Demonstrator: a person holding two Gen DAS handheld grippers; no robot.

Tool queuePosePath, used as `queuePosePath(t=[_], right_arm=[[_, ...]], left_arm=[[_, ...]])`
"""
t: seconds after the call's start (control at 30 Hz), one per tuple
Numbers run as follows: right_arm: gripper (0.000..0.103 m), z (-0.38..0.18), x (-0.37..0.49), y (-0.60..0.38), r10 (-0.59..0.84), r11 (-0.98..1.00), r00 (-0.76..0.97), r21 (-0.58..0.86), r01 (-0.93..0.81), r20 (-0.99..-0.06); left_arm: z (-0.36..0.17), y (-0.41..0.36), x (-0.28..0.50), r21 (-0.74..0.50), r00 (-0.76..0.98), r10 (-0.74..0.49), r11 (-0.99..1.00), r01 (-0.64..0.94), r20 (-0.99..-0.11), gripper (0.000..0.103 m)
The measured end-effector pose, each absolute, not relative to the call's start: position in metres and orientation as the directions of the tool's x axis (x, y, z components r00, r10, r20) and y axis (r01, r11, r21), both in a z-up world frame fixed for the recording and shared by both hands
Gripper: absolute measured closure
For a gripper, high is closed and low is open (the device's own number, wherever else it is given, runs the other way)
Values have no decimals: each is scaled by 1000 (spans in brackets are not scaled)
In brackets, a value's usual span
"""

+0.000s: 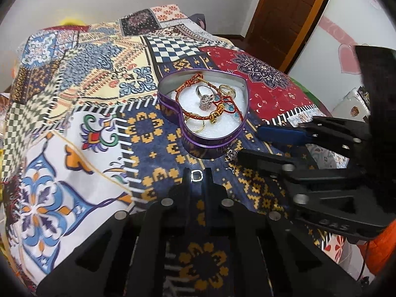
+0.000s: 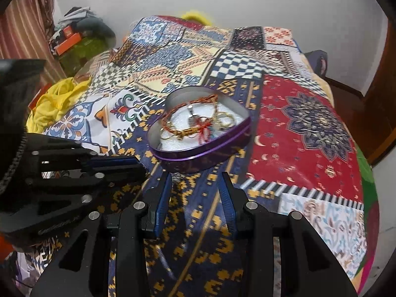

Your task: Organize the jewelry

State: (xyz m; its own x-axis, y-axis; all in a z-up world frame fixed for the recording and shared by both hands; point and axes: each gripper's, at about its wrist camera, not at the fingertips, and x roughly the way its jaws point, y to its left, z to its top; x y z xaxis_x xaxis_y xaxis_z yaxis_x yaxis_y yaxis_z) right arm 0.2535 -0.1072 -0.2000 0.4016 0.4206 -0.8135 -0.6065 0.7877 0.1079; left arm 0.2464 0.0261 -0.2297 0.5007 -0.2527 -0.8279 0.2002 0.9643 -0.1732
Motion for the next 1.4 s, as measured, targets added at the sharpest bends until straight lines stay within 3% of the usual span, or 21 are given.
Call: queuePosePath(t=[0.37,0.47,0.77,1.4], right_arm=[[69,-208,252,-88,391,775,392,69,-628,-833],[92,-208,250,-86,392,765,387,62,-642,-834],[92,-195,243,-93,418,771,401,84,-631,-815],[92,-125,251,-121,496,797,549,101,-596,-673]], left_arm=[[-215,32,224,-147,561,-237,969,201,-794,96],[-211,36,225,-158,567,-239,969,188,-788,96],[-195,35,219,-145,597,-227,972,184,-769,96],[-160,13,243,-146,657,-237,971,192,-715,96]])
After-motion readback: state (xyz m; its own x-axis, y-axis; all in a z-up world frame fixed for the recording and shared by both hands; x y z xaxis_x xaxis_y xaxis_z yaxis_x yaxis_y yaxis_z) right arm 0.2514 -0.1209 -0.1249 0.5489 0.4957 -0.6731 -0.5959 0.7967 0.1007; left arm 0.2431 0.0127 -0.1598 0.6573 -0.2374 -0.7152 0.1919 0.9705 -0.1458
